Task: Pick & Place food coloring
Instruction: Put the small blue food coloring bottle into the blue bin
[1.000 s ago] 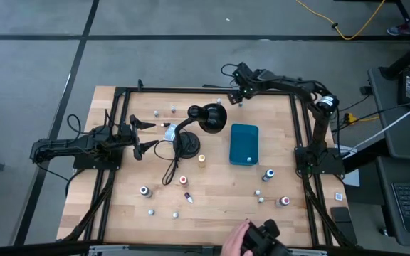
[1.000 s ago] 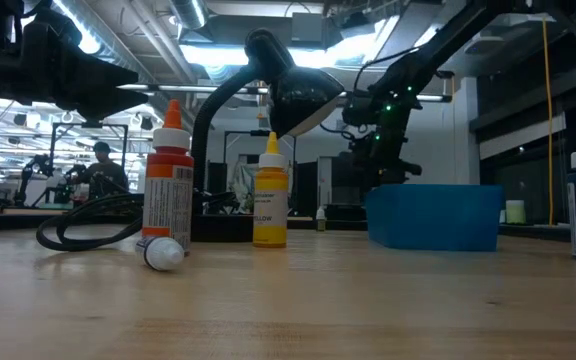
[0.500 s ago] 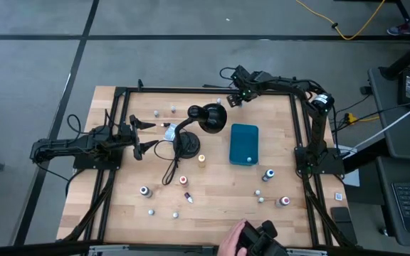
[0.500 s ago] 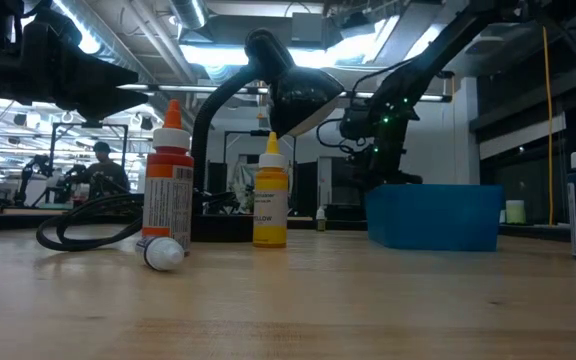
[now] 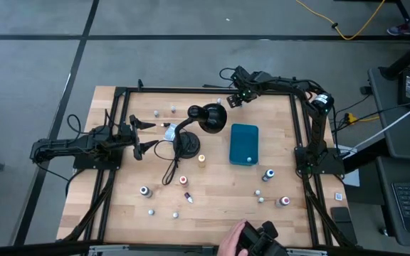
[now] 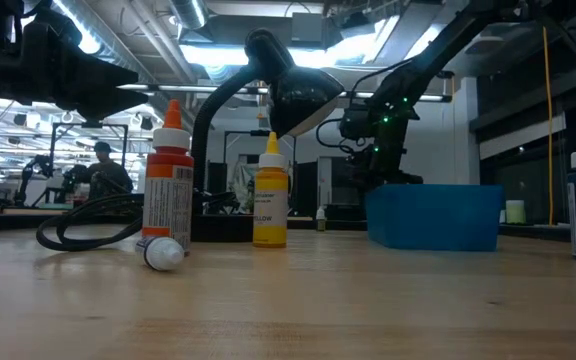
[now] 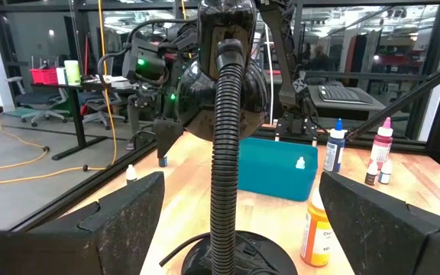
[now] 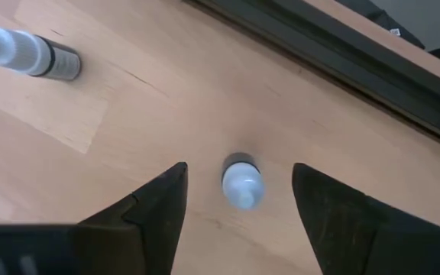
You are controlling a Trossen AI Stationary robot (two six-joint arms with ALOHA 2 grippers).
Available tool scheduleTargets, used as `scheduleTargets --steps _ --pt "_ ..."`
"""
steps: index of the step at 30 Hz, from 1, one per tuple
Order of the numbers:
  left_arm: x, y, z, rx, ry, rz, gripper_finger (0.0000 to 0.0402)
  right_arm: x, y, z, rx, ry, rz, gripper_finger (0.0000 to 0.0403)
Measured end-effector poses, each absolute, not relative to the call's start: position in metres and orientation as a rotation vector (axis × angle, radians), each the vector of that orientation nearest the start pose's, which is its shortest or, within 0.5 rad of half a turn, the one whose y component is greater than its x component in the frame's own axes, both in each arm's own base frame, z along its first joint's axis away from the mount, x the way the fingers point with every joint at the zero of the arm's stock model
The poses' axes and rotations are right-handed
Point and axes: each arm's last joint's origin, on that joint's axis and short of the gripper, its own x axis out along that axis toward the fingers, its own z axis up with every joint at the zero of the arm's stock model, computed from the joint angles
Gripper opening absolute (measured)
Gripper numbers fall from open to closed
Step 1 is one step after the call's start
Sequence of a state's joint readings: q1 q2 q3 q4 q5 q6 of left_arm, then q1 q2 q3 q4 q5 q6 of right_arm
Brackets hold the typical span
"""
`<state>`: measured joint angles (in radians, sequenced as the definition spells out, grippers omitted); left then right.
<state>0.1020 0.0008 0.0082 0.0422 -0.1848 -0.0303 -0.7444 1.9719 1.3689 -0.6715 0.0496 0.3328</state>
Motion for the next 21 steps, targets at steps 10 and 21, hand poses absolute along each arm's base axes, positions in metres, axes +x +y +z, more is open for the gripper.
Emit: scheduleTargets --steps 10,21 --pt "0.0956 0.0151 0.1704 -0.032 -0.054 0.286 0.0345 0.2834 -0.2630 0.1647 0.719 1.120 -0.889 0.0133" --pt "0.0956 0.0151 0.1702 -0.032 -0.054 0.286 0.0345 0.2846 -0.2605 0.1659 0.685 1.138 -0.862 0.0057"
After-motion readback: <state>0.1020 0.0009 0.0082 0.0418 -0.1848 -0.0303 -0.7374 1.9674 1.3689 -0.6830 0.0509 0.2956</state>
